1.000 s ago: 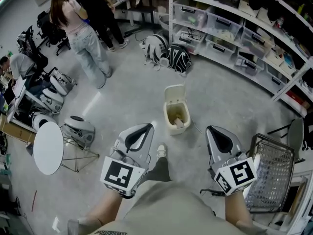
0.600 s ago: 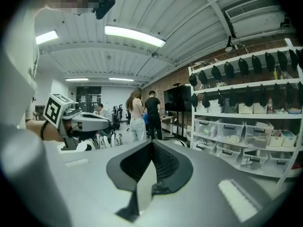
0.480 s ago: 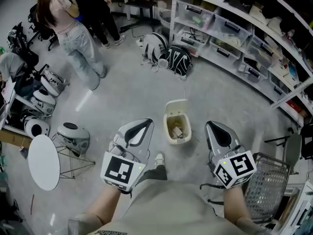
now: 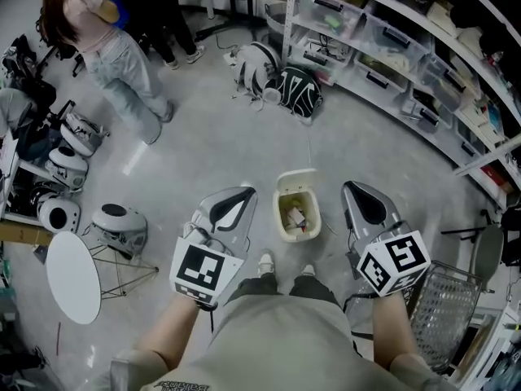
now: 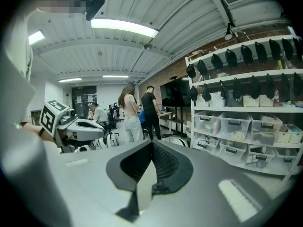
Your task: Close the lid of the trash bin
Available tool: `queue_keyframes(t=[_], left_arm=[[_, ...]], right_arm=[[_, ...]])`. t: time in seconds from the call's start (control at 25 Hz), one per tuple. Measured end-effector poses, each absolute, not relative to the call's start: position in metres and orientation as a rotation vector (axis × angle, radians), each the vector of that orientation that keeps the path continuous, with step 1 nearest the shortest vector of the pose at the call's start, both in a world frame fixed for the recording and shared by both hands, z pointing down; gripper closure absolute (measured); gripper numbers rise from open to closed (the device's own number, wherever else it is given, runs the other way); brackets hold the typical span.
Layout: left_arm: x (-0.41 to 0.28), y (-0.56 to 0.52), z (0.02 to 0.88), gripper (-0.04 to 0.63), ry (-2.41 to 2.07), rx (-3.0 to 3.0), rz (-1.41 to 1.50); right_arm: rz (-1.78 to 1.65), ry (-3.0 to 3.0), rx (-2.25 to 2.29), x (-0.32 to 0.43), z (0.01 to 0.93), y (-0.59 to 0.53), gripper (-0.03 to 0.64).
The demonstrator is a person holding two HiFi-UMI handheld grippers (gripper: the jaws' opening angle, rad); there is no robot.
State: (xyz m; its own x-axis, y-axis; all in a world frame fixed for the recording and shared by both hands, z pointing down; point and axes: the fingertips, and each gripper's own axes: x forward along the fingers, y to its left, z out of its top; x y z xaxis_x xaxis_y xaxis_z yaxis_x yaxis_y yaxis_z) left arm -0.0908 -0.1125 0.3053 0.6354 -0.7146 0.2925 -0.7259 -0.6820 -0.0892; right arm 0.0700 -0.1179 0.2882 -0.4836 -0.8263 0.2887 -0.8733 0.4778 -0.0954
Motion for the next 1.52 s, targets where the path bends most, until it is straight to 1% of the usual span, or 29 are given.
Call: queue_keyframes(t=[0.24, 0.44, 0.88, 1.24, 1.4, 1.52], left_arm=[[-0.083, -0.141, 0.336, 0.594, -1.268, 2.736, 0.547], [-0.071, -0.169, 0.374, 0.594, -1.281, 2.64, 0.595], [-0.049, -0.237, 0.499, 0.594, -1.265, 2.413, 0.668], [-0.043, -0.255, 0.597, 0.594, -1.197, 2.271, 0.7], [-0.038, -0.248, 0.626, 0.594, -1.157, 2.25, 0.716], [-0.039, -0.237, 0.641, 0.594, -1.127, 2.232, 0.729]], right_arm=[[0.508, -2.497, 1.384, 0.088, 0.342, -0.165, 0.614], [0.606, -2.454, 1.261, 0.094, 0.405, -0.219, 0.614], [0.781, -2.306, 1.018, 0.086, 0.599, -0.315, 0.614], [0.919, -2.103, 0.969, 0.099, 0.743, -0.337, 0.614], [0.998, -2.018, 0.971, 0.113, 0.782, -0.327, 0.614], [1.065, -1.989, 0.991, 0.125, 0.793, -0.313, 0.614]])
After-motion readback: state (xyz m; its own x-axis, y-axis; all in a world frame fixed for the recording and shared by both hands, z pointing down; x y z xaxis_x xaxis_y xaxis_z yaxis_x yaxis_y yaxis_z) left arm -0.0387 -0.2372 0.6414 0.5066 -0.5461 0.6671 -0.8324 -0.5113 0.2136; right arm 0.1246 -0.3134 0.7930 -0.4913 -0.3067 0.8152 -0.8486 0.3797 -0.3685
